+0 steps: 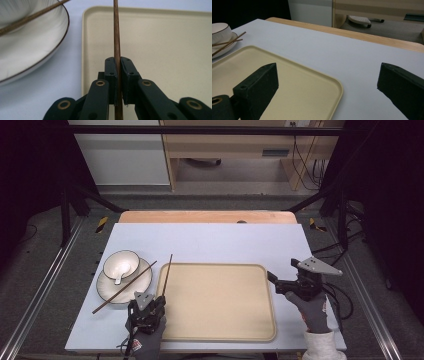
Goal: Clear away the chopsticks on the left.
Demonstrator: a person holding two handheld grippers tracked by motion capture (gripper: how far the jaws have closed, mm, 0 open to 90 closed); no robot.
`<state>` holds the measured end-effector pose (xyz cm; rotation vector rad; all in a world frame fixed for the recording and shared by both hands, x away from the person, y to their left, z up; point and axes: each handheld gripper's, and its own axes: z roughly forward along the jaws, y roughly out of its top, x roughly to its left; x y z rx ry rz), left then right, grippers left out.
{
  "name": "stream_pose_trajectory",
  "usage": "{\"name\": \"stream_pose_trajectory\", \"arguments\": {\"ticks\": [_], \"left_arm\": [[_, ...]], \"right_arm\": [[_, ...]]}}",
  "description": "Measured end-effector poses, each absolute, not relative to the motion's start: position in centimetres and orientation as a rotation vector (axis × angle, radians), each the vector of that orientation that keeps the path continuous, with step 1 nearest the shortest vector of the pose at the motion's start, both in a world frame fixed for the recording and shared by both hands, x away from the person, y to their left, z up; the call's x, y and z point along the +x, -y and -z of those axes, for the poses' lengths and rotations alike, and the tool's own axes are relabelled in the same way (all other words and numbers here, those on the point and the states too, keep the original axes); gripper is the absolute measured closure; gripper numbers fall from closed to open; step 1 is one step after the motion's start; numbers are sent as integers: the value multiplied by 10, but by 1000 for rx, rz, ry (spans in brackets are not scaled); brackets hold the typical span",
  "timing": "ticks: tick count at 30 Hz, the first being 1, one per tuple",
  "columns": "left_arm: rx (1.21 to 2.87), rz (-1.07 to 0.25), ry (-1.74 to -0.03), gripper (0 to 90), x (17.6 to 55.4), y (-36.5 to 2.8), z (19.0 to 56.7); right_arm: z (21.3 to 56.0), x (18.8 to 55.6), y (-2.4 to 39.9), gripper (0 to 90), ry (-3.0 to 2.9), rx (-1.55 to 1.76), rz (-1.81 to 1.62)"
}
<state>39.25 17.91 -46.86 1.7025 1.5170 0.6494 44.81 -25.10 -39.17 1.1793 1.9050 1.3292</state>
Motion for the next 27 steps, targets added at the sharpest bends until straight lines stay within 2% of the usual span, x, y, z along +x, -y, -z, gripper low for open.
{"name": "stream_pose_trajectory", "arguments": {"ticks": [18, 27], "left_arm": [[1747, -629, -1559, 836, 394, -173, 482], [1757, -642, -1541, 787, 396, -172, 477]], "right_arm": [[394, 449, 249, 35, -1922, 1180, -1312], [393, 449, 249, 35, -1919, 1182, -1313]]}}
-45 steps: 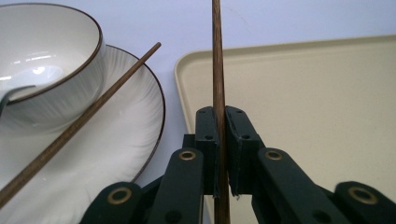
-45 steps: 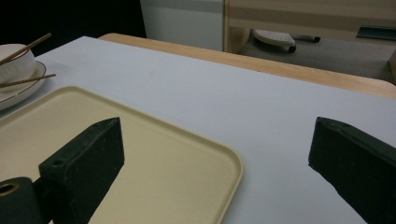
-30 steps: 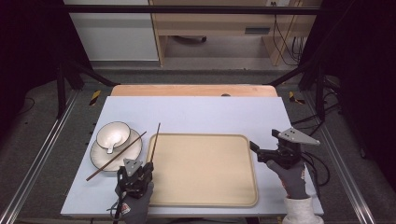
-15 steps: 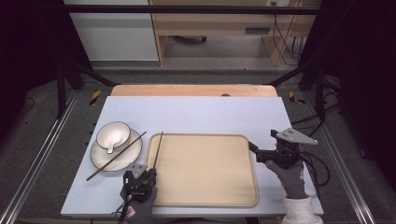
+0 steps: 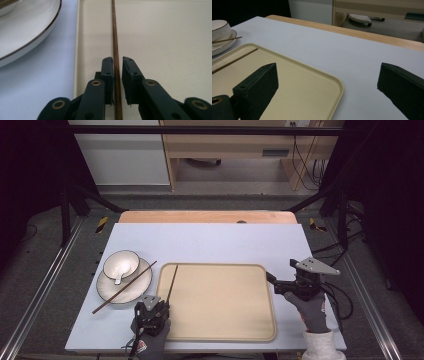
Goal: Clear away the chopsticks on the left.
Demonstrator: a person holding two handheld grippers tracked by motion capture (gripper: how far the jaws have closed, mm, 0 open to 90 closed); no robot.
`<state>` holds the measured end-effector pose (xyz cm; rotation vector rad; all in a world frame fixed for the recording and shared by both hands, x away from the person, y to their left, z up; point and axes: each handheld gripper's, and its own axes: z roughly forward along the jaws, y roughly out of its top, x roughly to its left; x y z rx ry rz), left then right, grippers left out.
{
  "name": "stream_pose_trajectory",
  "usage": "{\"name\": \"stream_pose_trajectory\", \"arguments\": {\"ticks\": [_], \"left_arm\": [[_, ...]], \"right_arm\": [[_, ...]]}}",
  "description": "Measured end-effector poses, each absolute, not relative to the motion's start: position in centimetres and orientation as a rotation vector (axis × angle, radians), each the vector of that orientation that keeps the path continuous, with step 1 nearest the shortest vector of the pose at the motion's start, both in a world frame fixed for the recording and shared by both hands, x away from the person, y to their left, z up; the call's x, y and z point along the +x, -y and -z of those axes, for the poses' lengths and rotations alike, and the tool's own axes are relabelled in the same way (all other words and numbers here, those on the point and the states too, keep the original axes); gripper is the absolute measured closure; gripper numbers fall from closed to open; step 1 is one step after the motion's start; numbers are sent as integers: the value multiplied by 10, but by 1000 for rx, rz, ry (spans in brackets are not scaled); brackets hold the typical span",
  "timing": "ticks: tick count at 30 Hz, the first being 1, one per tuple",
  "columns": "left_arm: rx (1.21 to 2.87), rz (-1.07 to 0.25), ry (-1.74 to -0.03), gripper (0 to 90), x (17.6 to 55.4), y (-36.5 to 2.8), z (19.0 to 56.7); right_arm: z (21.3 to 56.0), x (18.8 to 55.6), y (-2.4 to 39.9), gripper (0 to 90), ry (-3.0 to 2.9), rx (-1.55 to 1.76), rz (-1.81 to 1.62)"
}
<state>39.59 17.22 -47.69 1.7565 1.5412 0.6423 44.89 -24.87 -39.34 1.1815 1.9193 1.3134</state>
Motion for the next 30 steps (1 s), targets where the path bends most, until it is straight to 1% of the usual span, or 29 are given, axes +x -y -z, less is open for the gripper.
{"name": "stream_pose_trajectory", "arguments": {"ticks": [2, 3, 4, 5, 6, 7, 12, 14, 17, 22, 25, 30], "left_arm": [[1754, -652, -1530, 774, 396, -173, 474], [1750, -666, -1499, 751, 397, -175, 465], [1750, -666, -1499, 733, 397, -175, 465], [1752, -671, -1474, 733, 398, -176, 460], [1755, -664, -1426, 683, 401, -181, 450], [1756, -650, -1403, 653, 402, -184, 446], [1785, -636, -1333, 541, 408, -194, 434], [1826, -622, -1264, 487, 410, -205, 427], [1842, -590, -1210, 401, 411, -219, 426], [1884, -558, -1149, 314, 411, -234, 429], [1927, -548, -1113, 282, 411, -242, 434], [1974, -560, -1107, 271, 405, -263, 443]], "right_arm": [[393, 449, 249, 35, -1918, 1181, -1314], [393, 449, 249, 35, -1917, 1181, -1314], [393, 449, 249, 35, -1917, 1181, -1314], [393, 449, 250, 35, -1915, 1183, -1315], [393, 448, 250, 35, -1918, 1181, -1317], [393, 448, 250, 35, -1917, 1180, -1318], [391, 447, 252, 34, -1909, 1182, -1322], [391, 447, 254, 34, -1903, 1183, -1330], [390, 446, 256, 34, -1893, 1191, -1338], [389, 446, 257, 34, -1891, 1193, -1335], [391, 447, 257, 34, -1896, 1196, -1326], [392, 448, 256, 33, -1905, 1201, -1317]]}}
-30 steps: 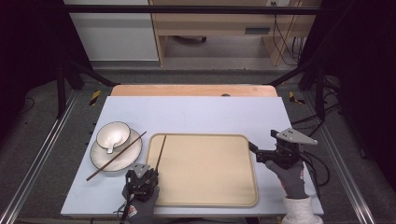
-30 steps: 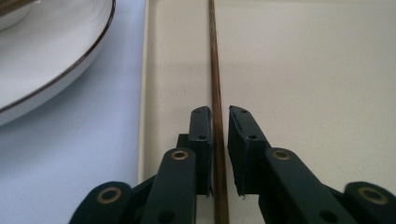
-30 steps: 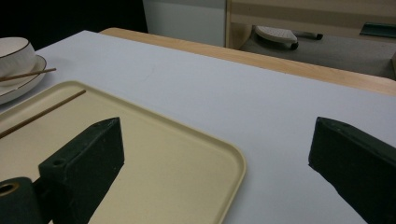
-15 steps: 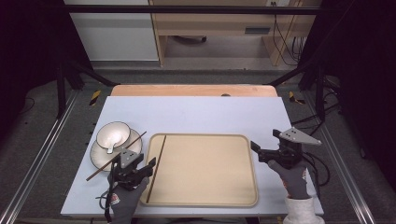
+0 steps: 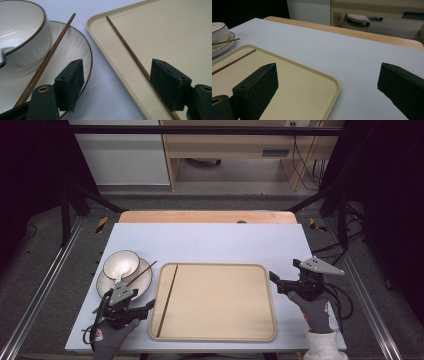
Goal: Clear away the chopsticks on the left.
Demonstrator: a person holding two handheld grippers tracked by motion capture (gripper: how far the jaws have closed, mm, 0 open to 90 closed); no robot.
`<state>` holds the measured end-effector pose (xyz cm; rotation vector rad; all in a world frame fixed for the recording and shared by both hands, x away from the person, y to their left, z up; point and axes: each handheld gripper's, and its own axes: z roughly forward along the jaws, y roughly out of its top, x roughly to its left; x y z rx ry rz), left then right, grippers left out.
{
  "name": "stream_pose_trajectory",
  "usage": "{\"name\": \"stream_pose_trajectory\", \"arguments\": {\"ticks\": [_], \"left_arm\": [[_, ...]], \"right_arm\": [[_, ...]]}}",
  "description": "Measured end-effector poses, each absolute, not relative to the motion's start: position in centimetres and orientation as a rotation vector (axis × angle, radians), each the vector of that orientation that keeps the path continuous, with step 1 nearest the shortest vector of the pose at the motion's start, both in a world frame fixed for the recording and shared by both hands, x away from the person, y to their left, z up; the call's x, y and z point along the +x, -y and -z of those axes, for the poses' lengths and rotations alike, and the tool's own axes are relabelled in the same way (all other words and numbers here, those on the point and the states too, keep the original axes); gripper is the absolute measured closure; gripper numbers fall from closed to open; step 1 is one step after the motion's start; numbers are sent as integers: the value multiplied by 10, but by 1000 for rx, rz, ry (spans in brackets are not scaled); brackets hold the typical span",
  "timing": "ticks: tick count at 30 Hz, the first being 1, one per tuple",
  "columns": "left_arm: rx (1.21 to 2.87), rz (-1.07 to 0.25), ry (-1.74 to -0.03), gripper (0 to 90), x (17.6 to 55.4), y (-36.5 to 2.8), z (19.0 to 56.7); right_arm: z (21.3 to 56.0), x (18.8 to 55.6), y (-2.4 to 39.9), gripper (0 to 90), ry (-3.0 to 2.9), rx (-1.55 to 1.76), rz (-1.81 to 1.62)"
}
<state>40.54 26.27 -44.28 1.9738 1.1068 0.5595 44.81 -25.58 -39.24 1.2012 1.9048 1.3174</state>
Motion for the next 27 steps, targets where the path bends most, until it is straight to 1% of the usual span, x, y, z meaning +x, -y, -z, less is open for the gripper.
{"name": "stream_pose_trajectory", "arguments": {"ticks": [7, 14, 20, 27], "left_arm": [[1969, -582, -1134, 249, 405, -284, 444], [1983, -621, -1200, 282, 410, -304, 443], [2039, -665, -1260, 345, 419, -315, 444], [2131, -692, -1251, 470, 437, -319, 447]], "right_arm": [[392, 448, 256, 34, -1904, 1200, -1322], [393, 449, 255, 34, -1906, 1200, -1317], [394, 450, 254, 34, -1916, 1199, -1308], [394, 450, 253, 34, -1919, 1201, -1304]]}}
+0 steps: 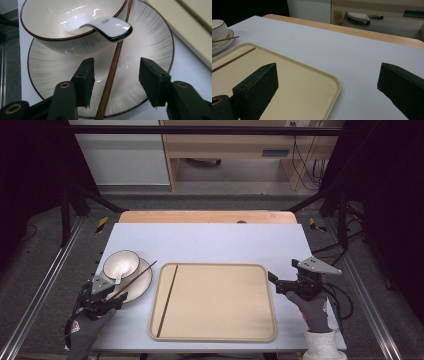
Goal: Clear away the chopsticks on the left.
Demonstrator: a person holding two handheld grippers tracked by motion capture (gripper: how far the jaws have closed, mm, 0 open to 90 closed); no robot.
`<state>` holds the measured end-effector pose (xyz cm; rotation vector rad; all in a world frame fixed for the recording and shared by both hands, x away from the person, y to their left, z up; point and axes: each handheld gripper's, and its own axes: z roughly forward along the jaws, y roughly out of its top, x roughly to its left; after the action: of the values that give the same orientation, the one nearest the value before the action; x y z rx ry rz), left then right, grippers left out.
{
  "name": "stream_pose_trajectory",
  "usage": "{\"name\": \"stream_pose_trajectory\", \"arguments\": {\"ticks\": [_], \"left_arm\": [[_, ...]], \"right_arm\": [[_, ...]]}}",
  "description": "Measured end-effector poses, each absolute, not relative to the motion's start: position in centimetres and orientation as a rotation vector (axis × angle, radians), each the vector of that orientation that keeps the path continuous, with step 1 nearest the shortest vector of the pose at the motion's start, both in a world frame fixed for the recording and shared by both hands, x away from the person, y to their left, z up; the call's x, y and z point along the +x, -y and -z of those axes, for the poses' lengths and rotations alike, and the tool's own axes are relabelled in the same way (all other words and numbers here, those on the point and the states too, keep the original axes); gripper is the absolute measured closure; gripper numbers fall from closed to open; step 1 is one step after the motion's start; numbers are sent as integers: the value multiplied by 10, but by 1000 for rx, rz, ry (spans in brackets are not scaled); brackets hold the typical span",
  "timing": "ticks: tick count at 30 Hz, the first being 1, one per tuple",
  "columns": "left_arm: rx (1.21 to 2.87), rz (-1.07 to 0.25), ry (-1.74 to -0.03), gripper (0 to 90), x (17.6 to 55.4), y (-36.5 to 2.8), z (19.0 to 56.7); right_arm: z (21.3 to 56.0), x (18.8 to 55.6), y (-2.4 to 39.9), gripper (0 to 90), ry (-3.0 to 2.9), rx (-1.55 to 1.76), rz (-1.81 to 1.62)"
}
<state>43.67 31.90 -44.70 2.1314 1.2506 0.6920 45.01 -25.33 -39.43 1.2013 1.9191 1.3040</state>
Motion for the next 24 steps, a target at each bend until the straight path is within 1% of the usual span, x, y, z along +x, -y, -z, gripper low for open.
{"name": "stream_pose_trajectory", "arguments": {"ticks": [1, 2, 6, 7, 8, 12, 19, 24], "left_arm": [[2131, -692, -1251, 485, 437, -319, 447], [2167, -695, -1248, 507, 440, -318, 449], [2175, -694, -1247, 584, 444, -317, 452], [2177, -691, -1246, 584, 445, -317, 452], [2184, -685, -1252, 617, 446, -317, 453], [2194, -677, -1252, 695, 446, -317, 453], [2194, -657, -1248, 787, 445, -317, 453], [2209, -638, -1227, 821, 443, -313, 452]], "right_arm": [[394, 450, 253, 34, -1919, 1201, -1304], [394, 450, 253, 34, -1920, 1201, -1305], [395, 450, 253, 34, -1920, 1200, -1301], [395, 450, 253, 34, -1921, 1200, -1299], [395, 450, 253, 33, -1922, 1199, -1298], [395, 451, 252, 34, -1923, 1199, -1297], [395, 451, 252, 33, -1924, 1197, -1297], [395, 451, 252, 33, -1925, 1197, -1295]]}}
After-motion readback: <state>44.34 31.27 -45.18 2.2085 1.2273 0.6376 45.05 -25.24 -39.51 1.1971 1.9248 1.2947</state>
